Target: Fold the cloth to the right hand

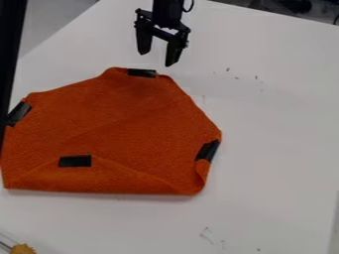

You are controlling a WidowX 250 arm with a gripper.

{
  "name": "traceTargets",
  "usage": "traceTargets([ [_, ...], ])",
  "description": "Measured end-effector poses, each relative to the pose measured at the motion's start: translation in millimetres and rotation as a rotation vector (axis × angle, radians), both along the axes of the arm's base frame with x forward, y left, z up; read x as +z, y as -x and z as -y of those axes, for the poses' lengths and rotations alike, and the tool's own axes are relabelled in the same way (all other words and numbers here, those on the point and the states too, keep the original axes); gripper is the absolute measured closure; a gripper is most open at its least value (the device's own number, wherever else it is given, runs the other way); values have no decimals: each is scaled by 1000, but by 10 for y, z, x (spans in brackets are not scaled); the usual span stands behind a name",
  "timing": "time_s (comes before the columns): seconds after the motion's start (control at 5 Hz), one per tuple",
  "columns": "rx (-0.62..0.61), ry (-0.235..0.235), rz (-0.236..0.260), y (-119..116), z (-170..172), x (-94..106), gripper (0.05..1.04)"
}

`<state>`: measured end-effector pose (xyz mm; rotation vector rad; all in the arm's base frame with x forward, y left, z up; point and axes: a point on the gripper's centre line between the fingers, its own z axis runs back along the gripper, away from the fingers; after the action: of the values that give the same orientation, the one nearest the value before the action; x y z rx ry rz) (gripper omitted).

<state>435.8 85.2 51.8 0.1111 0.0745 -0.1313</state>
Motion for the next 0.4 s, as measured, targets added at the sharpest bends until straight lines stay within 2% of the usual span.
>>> traceTargets([
  [0.2, 5, 12, -41, 46, 17, -205, 83],
  [0.4, 12, 33, 3, 188, 69, -295, 85],
])
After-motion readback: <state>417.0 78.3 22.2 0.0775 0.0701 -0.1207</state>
